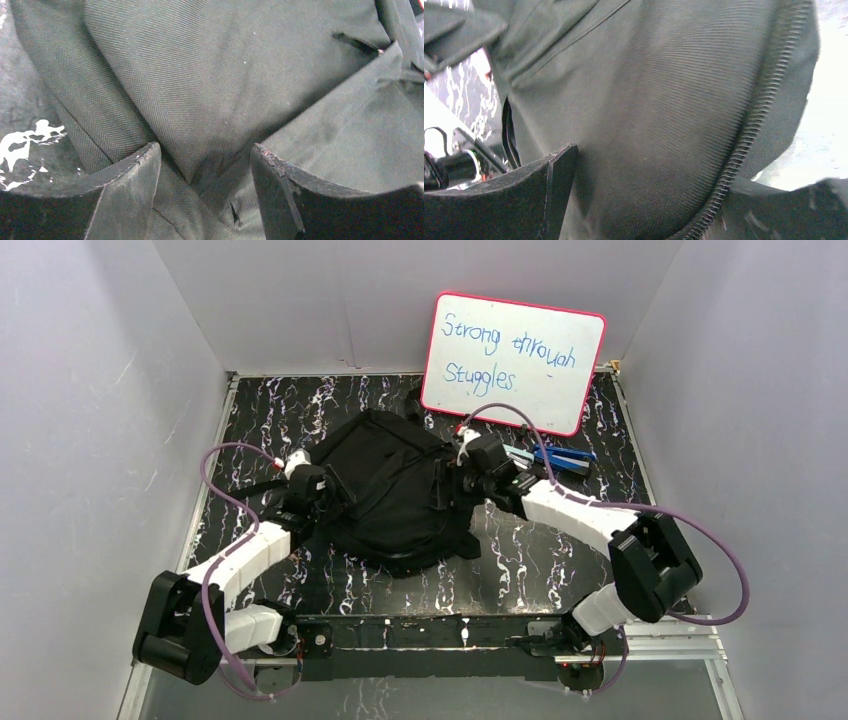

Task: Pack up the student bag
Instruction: Place the book in the student bag.

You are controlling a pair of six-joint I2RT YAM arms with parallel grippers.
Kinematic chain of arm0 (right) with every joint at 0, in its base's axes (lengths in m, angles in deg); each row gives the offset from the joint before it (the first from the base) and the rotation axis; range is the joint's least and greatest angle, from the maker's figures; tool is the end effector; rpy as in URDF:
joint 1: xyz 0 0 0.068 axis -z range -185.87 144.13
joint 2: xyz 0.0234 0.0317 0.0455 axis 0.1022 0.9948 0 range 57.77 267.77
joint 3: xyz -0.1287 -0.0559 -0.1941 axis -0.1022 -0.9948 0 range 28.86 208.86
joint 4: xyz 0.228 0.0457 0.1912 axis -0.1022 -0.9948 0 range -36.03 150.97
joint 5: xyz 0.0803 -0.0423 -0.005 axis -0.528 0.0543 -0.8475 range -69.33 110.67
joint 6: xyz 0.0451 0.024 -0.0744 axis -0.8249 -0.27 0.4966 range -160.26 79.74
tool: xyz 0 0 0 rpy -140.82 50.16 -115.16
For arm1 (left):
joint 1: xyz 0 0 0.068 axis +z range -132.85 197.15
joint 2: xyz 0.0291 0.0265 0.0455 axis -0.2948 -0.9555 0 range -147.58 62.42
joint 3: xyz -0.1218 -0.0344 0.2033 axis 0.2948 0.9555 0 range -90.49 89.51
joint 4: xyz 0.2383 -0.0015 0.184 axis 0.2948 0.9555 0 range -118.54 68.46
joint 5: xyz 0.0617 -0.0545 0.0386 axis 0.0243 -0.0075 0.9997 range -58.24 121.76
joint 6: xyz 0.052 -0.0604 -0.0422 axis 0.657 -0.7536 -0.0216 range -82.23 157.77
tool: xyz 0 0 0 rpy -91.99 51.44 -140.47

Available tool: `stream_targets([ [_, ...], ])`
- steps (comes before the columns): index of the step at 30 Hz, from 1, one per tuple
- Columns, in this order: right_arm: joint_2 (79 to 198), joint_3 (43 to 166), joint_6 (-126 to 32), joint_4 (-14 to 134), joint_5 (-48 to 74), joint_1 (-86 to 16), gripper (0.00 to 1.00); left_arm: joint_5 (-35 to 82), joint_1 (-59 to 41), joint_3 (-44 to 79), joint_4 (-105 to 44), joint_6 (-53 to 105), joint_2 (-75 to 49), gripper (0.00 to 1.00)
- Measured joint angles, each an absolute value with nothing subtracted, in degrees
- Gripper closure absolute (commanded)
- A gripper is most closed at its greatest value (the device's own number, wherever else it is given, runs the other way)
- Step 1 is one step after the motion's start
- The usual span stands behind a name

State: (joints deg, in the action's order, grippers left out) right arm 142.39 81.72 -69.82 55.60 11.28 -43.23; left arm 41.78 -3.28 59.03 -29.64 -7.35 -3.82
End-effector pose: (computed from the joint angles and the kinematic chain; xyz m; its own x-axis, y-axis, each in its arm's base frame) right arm 0.3070 0.2511 0.1491 -0.7636 0.0293 -0.6450 -0.3741 0.7941 0.4790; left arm 0.3062 -0.0990 0.1172 -0.5246 -0.5493 -0.6504 -0.2299 0.8270 -0.5130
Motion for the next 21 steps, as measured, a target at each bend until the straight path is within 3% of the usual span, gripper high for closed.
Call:
stream_targets([
  [4, 139.9, 80.5, -69.8, 53.8, 13.8, -47.3, 0.14, 42.5, -1.5, 57.4, -29.4, -5.1, -4.6, 0.36],
  [12, 130.7, 80.6, -65.5, 47.4, 29.8, -46.4, 0.11, 44.3, -1.1, 49.4, -27.7, -0.1, -4.2, 0.36],
  [21, 135.3, 87.5, -60.6, 44.8, 32.7, -41.5, 0.10, 45.0, -1.0, 55.6, -25.0, -4.9, 1.0, 0.36],
])
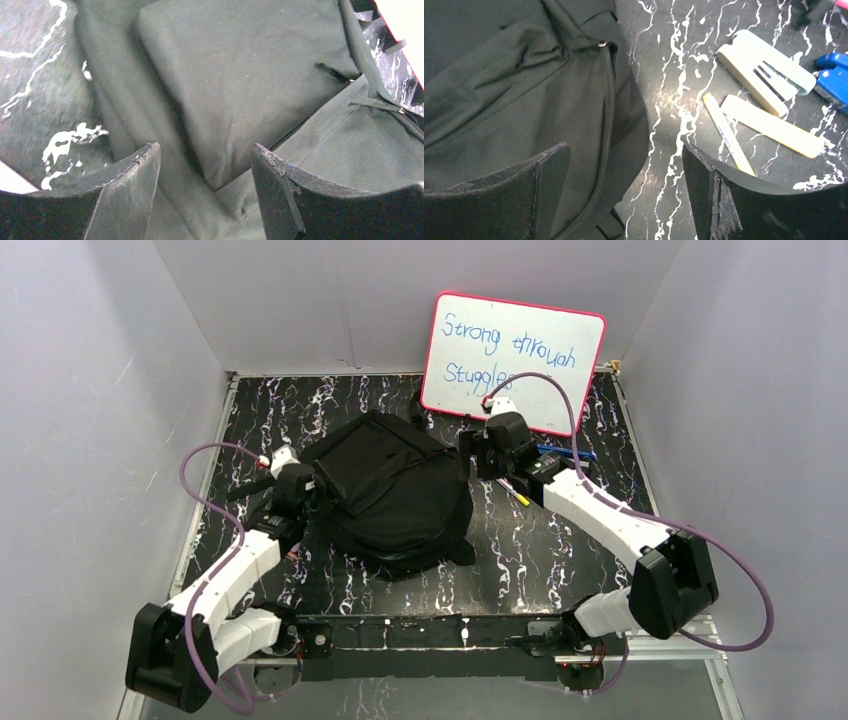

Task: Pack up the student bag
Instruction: Place the book in the student bag, then zip the student bag at the center of the board.

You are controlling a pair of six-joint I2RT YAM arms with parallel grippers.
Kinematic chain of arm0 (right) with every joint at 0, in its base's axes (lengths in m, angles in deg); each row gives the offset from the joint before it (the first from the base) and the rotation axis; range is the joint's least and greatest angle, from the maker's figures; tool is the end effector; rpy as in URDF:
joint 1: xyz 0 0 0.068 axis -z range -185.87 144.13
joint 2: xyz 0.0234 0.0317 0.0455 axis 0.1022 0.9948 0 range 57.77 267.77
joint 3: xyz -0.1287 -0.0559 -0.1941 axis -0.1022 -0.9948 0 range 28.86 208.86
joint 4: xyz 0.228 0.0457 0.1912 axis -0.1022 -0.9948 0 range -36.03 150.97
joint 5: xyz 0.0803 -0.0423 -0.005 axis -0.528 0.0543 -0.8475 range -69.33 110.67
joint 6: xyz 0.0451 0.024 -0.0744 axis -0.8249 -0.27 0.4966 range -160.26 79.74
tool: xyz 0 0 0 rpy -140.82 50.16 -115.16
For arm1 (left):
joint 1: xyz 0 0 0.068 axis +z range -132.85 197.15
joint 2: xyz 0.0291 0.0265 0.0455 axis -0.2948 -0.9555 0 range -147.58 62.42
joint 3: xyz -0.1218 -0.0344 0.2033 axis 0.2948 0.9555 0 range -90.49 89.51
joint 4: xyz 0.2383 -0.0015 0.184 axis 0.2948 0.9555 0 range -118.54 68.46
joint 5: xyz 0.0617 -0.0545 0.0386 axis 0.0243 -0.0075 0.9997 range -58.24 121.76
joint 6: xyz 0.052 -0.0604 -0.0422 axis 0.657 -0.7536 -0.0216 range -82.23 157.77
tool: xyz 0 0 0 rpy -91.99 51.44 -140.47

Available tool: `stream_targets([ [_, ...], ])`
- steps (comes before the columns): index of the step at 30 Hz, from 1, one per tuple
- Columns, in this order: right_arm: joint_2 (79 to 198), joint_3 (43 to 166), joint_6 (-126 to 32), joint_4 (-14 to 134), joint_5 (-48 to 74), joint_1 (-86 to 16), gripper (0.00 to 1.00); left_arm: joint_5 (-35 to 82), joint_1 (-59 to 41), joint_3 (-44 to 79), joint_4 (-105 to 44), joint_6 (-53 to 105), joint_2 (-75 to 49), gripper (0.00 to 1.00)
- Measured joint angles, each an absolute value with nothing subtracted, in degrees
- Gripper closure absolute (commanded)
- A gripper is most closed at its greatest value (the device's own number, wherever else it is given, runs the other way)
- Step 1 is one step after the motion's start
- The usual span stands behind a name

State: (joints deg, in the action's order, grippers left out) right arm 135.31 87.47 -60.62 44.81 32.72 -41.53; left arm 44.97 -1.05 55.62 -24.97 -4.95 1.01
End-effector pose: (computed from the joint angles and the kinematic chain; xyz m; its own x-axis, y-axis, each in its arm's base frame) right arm 0.3237 0.2116 0.2132 -0.5879 -0.0031 -0.8090 -0.2420 0.9549 0.1722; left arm 0.3125 -0.0832 0.1567 -0.4406 -0.5505 -0.7091 -0.2462 0.8337 -0.4943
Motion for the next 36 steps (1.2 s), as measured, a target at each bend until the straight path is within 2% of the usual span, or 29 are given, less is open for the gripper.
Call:
stream_targets([
  [8, 140.6, 91.4, -59.8, 45.0, 28.4, -36.8, 0.15, 45.5, -1.0, 58.9, -22.7, -6.6, 9.1, 0.35],
  [14, 140.3, 90.7, -61.8, 43.9, 29.5, -36.3, 0.14, 34.2, -3.7, 57.5, -32.4, 2.4, 7.0, 0.33],
  [22, 132.3, 82.7, -65.6, 41.5, 31.3, -34.8, 0.13, 33.9, -30.4, 47.0, -40.2, 23.1, -3.2, 0.30],
  [29, 126.6, 77.3, -68.1, 40.6, 32.4, -34.4, 0.13, 40.6, -41.7, 44.3, -42.1, 35.5, -14.2, 0.31],
  [33, 125.9, 76.1, -68.6, 40.4, 32.4, -34.3, 0.13, 45.0, -42.9, 41.7, -41.9, 39.1, -20.2, 0.44],
  [36, 125.8, 75.9, -68.7, 40.3, 32.3, -34.3, 0.13, 49.5, -43.1, 40.3, -41.1, 39.7, -22.5, 0.73],
])
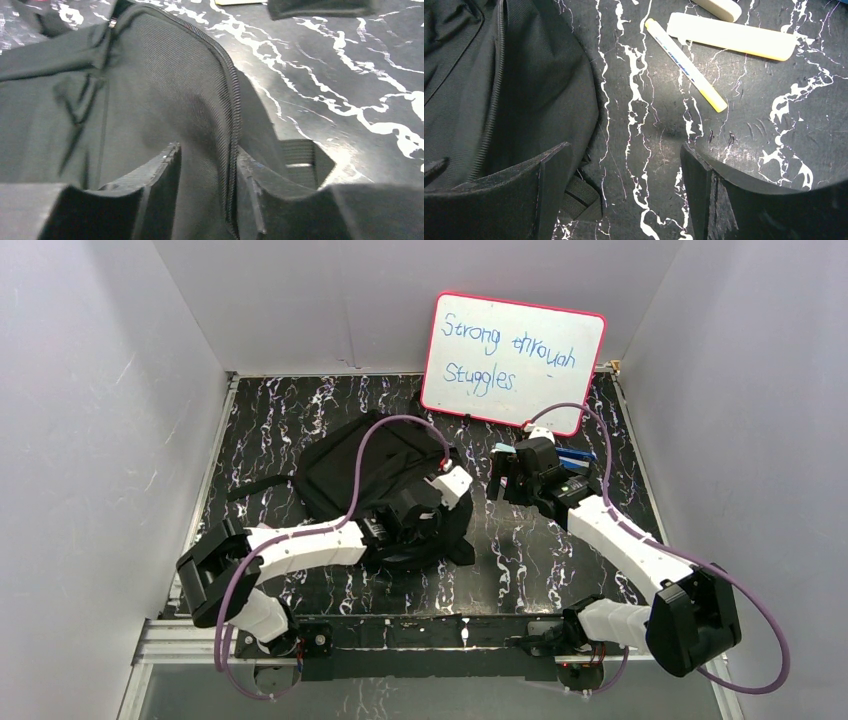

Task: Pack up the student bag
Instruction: Zip the student bag at the center of the board.

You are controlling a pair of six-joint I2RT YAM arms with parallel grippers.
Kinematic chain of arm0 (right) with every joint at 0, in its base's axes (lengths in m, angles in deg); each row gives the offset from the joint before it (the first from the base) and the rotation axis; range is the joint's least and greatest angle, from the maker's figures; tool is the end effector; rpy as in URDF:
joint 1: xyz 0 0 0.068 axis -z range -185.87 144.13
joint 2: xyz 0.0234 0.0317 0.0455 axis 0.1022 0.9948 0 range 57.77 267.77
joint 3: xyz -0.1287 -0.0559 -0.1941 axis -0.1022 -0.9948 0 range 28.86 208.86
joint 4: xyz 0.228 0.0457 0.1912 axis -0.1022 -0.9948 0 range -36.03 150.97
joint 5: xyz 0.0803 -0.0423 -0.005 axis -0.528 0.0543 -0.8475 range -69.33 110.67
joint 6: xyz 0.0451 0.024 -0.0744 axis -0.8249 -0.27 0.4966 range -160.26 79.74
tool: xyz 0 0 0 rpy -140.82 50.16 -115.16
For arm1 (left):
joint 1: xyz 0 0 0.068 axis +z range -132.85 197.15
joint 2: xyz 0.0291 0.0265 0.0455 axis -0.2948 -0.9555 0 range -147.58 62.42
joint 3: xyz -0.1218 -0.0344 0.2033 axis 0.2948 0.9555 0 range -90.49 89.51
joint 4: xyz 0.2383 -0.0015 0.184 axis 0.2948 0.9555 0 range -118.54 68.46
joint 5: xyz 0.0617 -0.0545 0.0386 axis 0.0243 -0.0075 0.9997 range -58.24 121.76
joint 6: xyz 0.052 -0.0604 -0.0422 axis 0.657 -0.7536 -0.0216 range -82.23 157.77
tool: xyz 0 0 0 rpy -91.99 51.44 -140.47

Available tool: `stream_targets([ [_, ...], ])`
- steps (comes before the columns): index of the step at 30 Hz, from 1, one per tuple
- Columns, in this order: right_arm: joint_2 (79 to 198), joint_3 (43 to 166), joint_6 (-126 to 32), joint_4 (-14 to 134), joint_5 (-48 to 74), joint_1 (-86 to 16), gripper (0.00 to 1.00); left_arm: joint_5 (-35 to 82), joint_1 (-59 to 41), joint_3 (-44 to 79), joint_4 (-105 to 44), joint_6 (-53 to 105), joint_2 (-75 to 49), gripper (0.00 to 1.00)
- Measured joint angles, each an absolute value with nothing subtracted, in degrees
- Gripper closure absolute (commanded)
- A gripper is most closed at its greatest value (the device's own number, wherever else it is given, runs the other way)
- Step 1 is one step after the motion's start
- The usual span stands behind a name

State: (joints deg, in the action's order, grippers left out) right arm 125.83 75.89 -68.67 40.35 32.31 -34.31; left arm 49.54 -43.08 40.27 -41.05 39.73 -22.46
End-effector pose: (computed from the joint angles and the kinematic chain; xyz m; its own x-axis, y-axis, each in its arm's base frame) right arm 0.3048 0.1467 0.1776 -0.6728 0.1655 -0.7211 -0.0158 0.9712 0.2376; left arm 0.2232 -0.3403 0.1643 -0.1716 0.3653 -0.9150 0.6933 0.7046 0.1513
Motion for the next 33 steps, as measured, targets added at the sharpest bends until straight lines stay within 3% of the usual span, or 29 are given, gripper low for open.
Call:
stream_targets([
  [3, 125.6, 75.9, -68.7, 40.4, 31.8, -34.2, 0.13, 54.4, -43.2, 38.6, -40.4, 39.7, -23.2, 0.81],
  [18, 126.2, 74.7, -76.5, 49.2, 11.9, -34.4, 0.14, 60.1, -39.8, 41.5, -42.2, 33.5, -14.2, 0.84],
  [27, 134.2, 76.4, -80.6, 51.2, 9.9, -38.3, 0.18, 59.3, -38.0, 45.0, -41.7, 30.2, -11.4, 0.85],
  [30, 137.1, 77.3, -80.8, 51.0, 11.1, -40.1, 0.28, 58.5, -38.0, 45.0, -41.8, 30.1, -11.3, 0.85],
  [33, 138.3, 77.7, -80.7, 50.5, 13.2, -41.5, 0.51, 57.6, -38.0, 45.0, -41.7, 30.1, -11.2, 0.85],
])
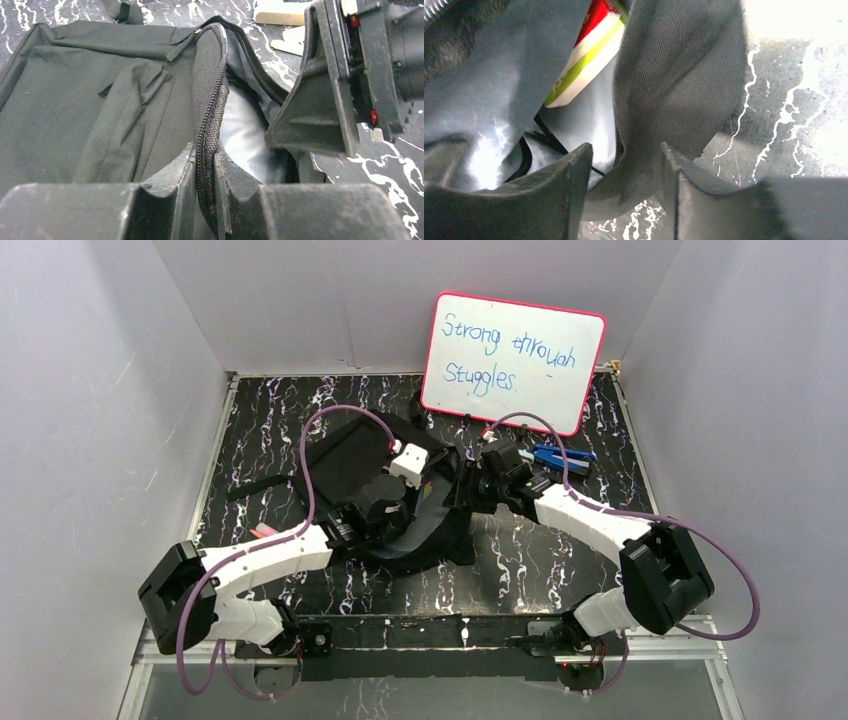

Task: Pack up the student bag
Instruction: Zip the student bag at the center of the board.

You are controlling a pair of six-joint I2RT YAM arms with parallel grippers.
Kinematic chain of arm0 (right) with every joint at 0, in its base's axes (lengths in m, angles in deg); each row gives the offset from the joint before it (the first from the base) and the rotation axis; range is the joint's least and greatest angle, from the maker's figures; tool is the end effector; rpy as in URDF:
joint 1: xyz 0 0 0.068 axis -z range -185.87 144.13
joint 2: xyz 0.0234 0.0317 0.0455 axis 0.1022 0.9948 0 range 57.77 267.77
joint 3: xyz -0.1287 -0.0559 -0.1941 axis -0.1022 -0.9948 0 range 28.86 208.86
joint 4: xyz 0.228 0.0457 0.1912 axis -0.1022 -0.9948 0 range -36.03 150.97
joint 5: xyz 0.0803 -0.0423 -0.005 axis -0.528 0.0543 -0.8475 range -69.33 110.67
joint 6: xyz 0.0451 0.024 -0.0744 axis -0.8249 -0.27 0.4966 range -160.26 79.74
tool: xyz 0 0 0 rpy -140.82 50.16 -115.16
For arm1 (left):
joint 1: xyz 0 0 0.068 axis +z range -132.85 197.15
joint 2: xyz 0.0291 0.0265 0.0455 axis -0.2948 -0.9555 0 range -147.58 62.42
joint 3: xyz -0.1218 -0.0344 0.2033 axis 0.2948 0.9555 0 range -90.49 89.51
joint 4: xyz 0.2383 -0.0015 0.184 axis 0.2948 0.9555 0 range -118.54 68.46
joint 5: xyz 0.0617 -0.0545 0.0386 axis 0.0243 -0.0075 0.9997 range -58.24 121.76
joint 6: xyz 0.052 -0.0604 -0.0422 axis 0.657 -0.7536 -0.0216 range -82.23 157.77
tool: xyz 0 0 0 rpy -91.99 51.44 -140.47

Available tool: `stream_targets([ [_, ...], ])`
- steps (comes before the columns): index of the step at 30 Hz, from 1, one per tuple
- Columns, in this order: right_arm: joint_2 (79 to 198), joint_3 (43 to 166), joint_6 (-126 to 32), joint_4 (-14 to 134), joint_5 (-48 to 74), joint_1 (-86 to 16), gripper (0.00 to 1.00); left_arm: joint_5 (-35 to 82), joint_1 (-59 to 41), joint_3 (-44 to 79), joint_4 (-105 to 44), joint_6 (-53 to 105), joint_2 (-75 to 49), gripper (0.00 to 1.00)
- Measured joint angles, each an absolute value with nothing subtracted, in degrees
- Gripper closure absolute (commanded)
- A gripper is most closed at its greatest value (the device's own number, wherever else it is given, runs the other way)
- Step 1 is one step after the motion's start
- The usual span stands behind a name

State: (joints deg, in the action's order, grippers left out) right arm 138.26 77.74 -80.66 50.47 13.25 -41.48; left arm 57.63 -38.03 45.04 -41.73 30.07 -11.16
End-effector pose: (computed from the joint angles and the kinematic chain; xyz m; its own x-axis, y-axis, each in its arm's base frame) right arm 0.2963 0.2252 0.1372 -0.8398 0.1890 -0.5090 -0.1458 0.8245 0.5468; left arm 0.2436 -0.2884 0.2061 -0.2222 0.1081 -0.9690 0.4735 0.8807 -0.0103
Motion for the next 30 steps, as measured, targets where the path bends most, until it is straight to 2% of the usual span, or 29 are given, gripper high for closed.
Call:
stream_targets([
  [2, 138.0, 77.8, -80.5, 50.4, 14.6, -41.7, 0.70, 56.3, -38.0, 45.3, -41.9, 30.1, -10.8, 0.85],
  [4, 137.0, 77.8, -80.4, 50.1, 16.2, -41.7, 0.83, 54.9, -38.0, 46.0, -42.4, 30.2, -10.4, 0.85],
  [8, 132.8, 77.7, -80.5, 48.9, 18.0, -41.6, 0.92, 51.1, -38.0, 47.5, -43.6, 30.3, -10.2, 0.86],
  [14, 125.7, 72.3, -81.8, 50.1, 19.3, -41.6, 1.00, 42.5, -38.0, 47.9, -44.9, 30.5, -11.6, 0.86],
  [23, 122.1, 69.2, -83.2, 51.5, 20.5, -41.6, 1.00, 34.3, -38.0, 46.2, -44.8, 30.4, -20.5, 0.76],
  [25, 122.1, 69.2, -83.2, 51.6, 20.7, -41.6, 1.00, 32.8, -38.0, 45.5, -44.8, 30.2, -22.7, 0.70],
  [30, 121.3, 69.1, -83.2, 51.4, 21.1, -41.6, 1.00, 30.1, -37.7, 43.9, -44.8, 29.6, -26.2, 0.40],
])
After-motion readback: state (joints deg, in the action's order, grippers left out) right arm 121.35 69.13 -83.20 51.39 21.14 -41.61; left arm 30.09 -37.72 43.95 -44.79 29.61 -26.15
